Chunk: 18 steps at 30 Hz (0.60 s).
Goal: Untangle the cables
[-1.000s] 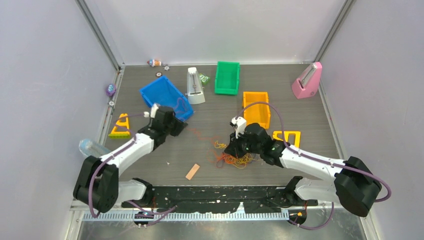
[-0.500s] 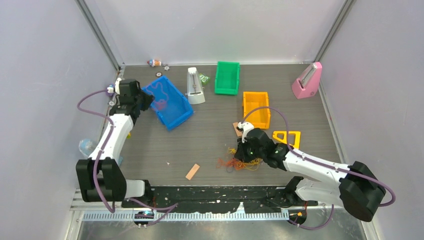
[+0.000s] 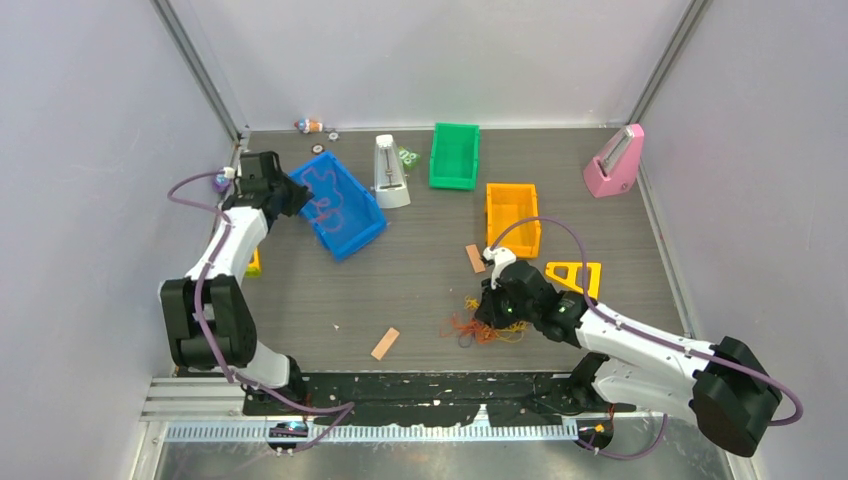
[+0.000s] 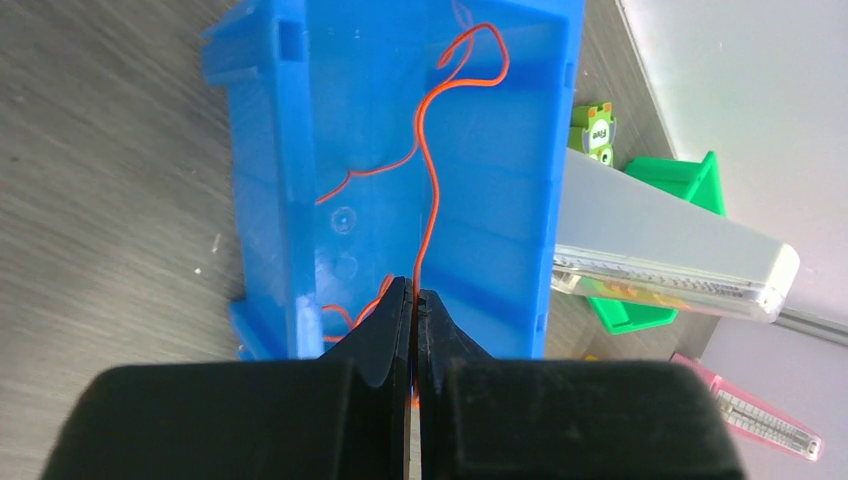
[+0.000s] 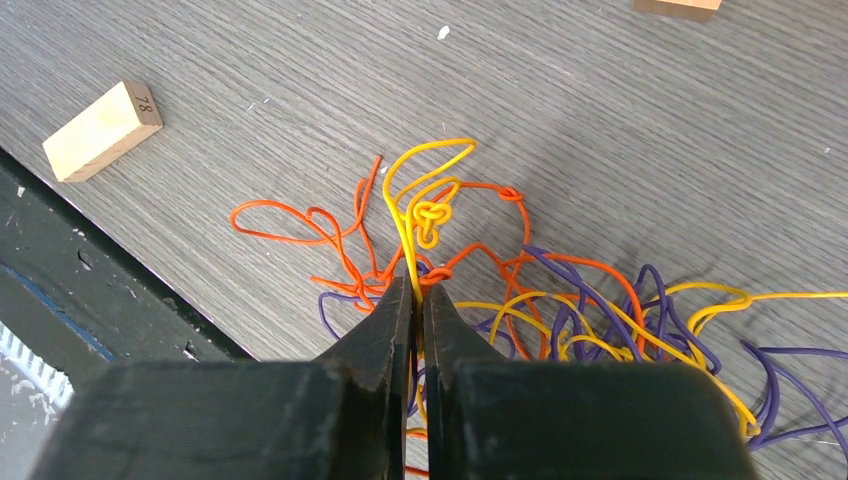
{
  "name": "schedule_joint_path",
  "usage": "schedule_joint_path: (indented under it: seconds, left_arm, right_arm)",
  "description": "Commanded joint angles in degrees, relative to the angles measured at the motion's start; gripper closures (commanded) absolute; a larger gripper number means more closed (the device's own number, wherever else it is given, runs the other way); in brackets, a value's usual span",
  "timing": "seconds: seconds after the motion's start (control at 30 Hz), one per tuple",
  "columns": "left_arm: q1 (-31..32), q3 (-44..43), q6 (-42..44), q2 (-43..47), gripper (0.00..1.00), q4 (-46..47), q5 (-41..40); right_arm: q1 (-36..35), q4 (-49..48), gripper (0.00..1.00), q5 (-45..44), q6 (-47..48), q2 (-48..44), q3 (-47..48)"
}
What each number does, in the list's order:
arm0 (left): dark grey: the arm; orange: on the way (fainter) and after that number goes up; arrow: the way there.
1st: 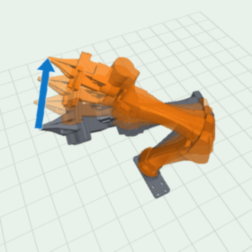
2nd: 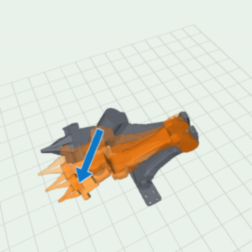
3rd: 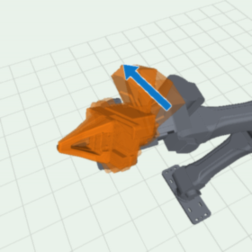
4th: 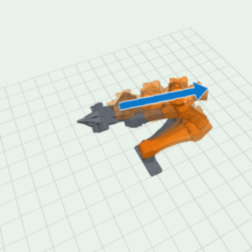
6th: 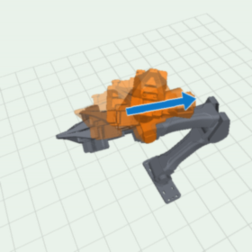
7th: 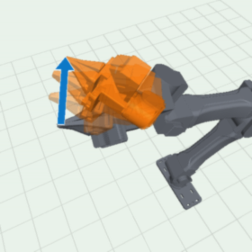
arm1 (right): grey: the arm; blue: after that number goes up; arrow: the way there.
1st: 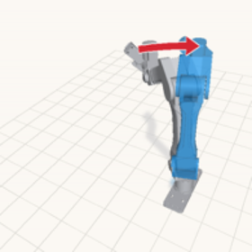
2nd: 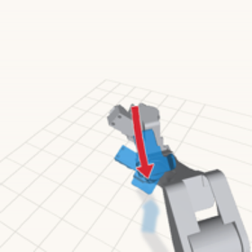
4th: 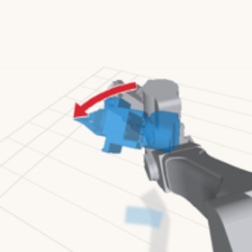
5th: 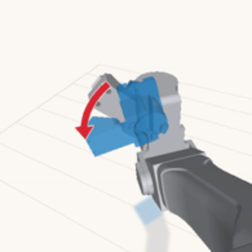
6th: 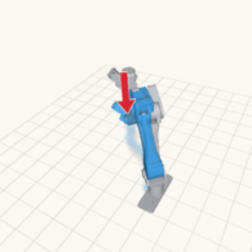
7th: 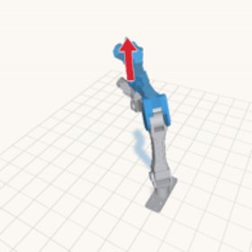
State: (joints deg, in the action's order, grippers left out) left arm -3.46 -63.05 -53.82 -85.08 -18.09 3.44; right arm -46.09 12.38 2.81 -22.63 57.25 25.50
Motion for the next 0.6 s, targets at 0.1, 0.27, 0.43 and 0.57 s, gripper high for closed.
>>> schedule_joint_path:
  seconds: [0.1, 0.27, 0.43, 0.57]
  left_arm:
    - [1.79, -8.37, 2.96, -0.89, 1.0, -0.38, 1.11]
    - [2.92, -9.68, 5.14, 1.83, 1.0, -0.86, -5.89]
    - [2.94, -9.36, 3.36, -0.3, 1.0, -0.93, -3.91]
    - [5.12, -3.98, -1.18, -1.77, 1.0, 6.0, 1.07]
  right_arm:
    - [-0.28, -2.25, 0.95, 0.92, 0.6, 1.01, 3.83]
    - [-0.23, -5.26, 0.95, 5.86, 1.82, 1.71, 5.09]
    - [-0.23, -6.3, 0.95, 6.38, 2.35, 1.84, 6.4]
    - [-0.23, -6.32, 0.95, 6.55, 2.62, 2.85, 7.63]
